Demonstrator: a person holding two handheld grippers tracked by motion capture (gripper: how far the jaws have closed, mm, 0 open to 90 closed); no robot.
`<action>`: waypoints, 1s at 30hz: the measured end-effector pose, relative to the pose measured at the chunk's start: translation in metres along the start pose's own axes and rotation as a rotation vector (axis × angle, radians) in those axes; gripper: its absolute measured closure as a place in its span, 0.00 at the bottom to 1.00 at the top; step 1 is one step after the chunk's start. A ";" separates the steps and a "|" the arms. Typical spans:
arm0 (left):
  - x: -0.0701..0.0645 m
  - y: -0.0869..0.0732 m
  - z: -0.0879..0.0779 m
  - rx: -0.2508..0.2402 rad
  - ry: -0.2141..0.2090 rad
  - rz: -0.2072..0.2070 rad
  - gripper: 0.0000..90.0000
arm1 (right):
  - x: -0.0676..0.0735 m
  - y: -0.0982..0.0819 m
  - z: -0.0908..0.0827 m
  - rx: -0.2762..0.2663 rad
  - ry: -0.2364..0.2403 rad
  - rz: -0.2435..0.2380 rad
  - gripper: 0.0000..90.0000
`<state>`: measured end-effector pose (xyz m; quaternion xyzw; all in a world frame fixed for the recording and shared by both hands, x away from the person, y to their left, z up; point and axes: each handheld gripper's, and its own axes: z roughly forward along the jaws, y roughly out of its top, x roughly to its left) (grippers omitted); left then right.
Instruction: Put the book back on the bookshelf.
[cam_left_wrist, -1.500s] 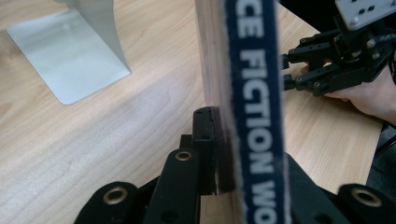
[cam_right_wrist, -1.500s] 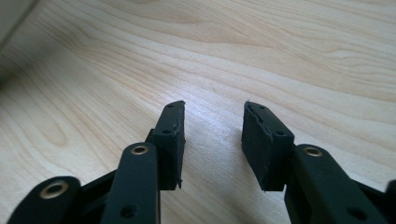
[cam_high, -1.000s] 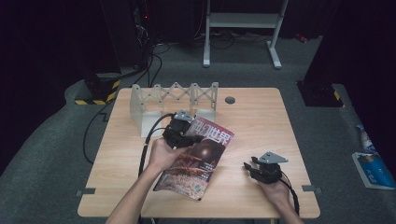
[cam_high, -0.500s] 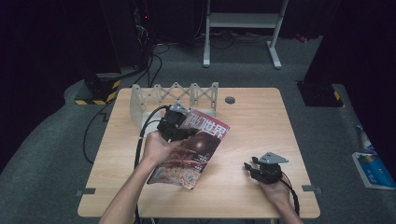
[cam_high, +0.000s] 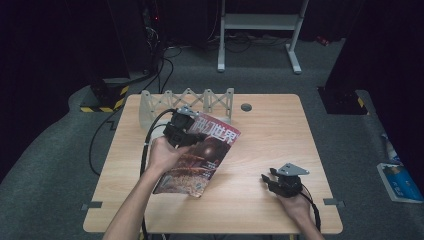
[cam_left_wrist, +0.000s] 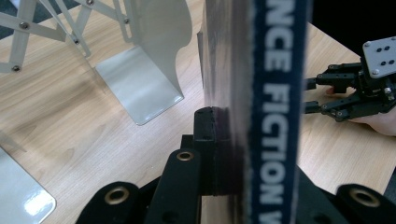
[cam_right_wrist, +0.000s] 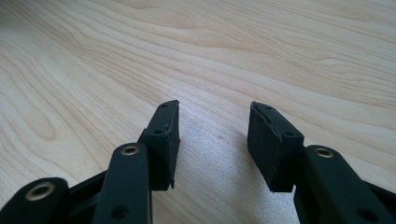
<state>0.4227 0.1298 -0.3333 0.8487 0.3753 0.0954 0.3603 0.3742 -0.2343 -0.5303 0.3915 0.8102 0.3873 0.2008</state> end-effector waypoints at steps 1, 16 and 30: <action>0.001 0.000 0.000 0.000 0.002 -0.002 0.93 | 0.000 0.000 0.000 0.000 0.000 0.000 0.60; 0.012 0.006 -0.006 0.035 0.021 -0.033 0.93 | 0.000 0.000 0.000 -0.002 0.001 0.003 0.60; 0.022 0.011 -0.013 0.094 0.051 -0.051 0.92 | 0.000 -0.001 0.000 -0.002 0.000 -0.002 0.60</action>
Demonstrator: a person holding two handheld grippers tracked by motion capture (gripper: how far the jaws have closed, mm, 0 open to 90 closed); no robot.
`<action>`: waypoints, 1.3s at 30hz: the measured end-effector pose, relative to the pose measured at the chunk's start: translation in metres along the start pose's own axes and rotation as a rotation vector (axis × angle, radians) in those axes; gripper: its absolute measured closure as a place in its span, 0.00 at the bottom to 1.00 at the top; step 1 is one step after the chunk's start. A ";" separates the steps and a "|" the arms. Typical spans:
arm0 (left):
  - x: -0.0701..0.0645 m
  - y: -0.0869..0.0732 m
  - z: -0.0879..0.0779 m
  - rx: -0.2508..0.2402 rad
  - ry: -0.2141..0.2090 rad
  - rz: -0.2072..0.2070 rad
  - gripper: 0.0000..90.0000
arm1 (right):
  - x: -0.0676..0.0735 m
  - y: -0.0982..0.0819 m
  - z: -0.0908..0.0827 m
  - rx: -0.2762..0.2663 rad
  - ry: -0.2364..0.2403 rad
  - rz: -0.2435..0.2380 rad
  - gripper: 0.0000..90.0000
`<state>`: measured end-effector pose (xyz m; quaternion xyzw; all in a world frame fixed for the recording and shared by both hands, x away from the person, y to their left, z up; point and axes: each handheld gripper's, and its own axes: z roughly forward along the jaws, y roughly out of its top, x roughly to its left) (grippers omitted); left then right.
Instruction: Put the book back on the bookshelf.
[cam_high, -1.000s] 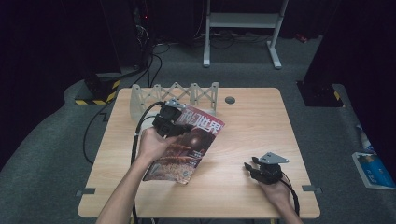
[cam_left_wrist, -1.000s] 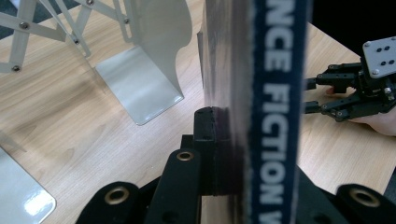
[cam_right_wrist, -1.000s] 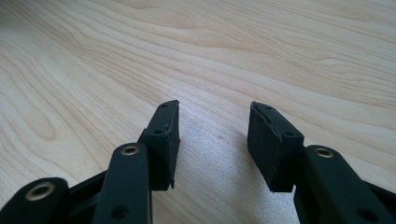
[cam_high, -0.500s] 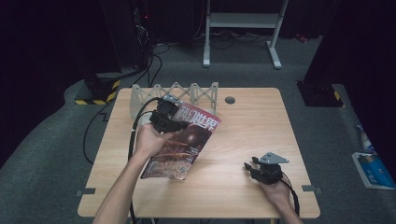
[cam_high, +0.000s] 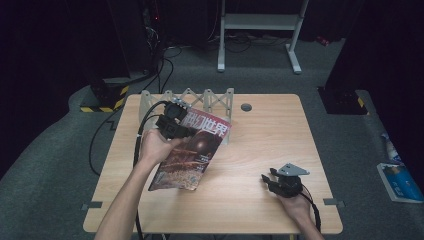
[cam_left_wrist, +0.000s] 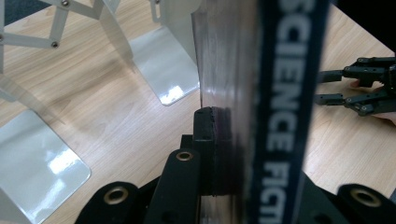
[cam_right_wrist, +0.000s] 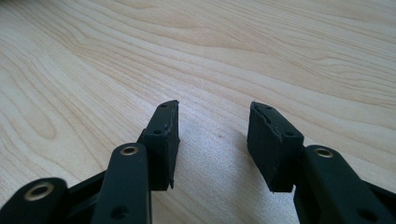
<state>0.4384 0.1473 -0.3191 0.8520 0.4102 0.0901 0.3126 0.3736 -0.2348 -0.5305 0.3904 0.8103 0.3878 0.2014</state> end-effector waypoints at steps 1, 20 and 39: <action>0.001 0.000 -0.001 0.003 0.001 -0.004 0.92 | 0.000 0.000 0.000 0.000 0.000 -0.001 0.60; 0.020 0.011 -0.016 0.064 0.043 -0.051 0.92 | 0.000 0.000 -0.001 0.000 -0.001 0.002 0.59; 0.046 0.007 -0.031 0.048 0.128 -0.163 0.92 | 0.000 -0.001 0.000 -0.002 -0.003 0.004 0.59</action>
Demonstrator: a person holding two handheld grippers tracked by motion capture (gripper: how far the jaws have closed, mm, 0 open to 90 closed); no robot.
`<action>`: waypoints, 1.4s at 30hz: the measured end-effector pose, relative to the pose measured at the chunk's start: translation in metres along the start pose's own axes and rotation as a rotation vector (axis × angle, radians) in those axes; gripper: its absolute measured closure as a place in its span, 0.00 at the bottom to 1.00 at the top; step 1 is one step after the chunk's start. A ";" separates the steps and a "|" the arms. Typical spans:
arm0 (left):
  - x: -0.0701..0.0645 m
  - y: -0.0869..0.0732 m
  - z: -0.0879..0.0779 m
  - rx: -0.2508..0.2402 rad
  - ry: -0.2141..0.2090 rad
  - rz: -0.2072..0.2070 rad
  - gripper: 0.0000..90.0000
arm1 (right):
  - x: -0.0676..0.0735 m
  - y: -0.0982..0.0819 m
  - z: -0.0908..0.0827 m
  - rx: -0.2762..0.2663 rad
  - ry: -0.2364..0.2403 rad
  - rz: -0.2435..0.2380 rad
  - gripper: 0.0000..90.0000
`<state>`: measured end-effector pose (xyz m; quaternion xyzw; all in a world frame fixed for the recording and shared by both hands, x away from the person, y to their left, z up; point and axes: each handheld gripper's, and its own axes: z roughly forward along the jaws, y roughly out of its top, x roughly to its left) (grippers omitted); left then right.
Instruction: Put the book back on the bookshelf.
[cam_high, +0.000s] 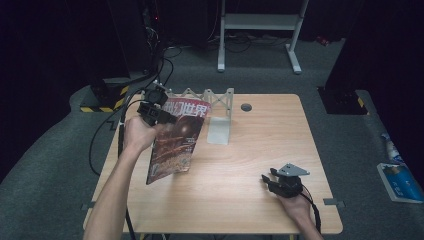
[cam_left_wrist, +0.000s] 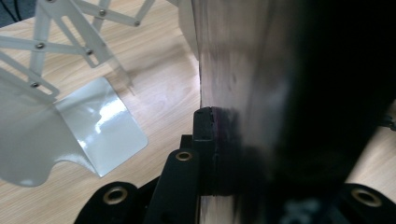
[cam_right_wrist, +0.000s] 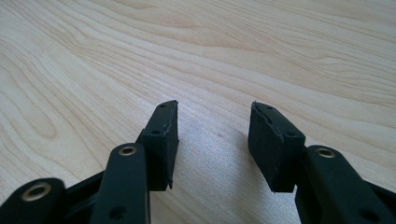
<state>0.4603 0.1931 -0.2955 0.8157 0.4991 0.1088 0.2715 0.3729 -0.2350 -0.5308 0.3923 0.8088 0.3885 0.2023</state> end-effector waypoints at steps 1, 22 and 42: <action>0.001 0.000 -0.001 -0.003 0.006 -0.002 0.92 | 0.000 0.000 0.000 0.000 0.000 0.000 0.59; 0.030 -0.015 -0.019 -0.097 0.100 -0.113 0.93 | 0.000 0.000 0.000 -0.002 0.000 0.000 0.58; 0.046 -0.025 -0.028 -0.138 0.185 -0.139 0.93 | 0.000 0.000 0.000 -0.002 -0.001 0.003 0.58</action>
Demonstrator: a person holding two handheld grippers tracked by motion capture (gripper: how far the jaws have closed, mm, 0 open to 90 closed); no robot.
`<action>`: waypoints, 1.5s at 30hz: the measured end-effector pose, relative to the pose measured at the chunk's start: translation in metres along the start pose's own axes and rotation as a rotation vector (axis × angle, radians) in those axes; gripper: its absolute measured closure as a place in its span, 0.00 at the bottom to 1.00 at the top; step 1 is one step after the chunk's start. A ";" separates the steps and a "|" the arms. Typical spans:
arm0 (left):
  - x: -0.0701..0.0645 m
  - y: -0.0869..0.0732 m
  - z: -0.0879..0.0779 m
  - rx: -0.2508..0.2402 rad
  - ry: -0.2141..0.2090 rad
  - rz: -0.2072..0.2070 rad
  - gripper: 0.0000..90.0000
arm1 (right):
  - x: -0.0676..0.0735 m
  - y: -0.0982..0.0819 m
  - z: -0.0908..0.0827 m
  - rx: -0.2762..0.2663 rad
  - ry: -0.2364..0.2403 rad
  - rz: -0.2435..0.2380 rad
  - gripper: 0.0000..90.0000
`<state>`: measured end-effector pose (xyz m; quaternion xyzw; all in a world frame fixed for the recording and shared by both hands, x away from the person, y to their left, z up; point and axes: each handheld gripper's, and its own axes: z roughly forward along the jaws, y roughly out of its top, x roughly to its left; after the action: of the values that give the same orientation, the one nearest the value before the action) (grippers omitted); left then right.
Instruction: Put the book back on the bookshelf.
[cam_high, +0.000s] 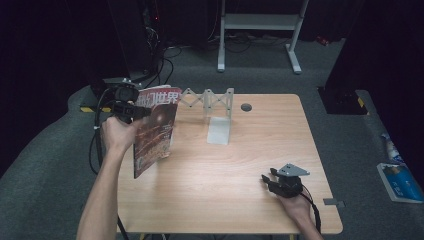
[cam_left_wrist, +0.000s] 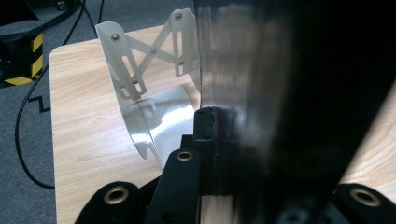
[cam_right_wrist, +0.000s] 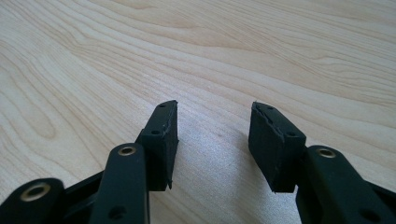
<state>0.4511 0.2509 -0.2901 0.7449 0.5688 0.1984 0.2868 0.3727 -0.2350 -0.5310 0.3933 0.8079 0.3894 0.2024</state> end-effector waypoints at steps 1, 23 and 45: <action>0.001 0.000 0.000 -0.001 0.004 0.007 0.93 | 0.000 0.000 0.000 0.000 0.000 0.000 0.58; 0.015 -0.001 -0.007 -0.112 0.043 -0.055 0.93 | 0.000 0.000 0.000 0.000 -0.001 0.001 0.58; 0.026 -0.007 0.010 -0.205 0.061 -0.136 0.93 | 0.000 0.000 0.000 0.000 -0.001 0.002 0.58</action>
<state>0.4597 0.2753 -0.3034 0.6650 0.6031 0.2584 0.3568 0.3724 -0.2348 -0.5310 0.3943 0.8075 0.3892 0.2026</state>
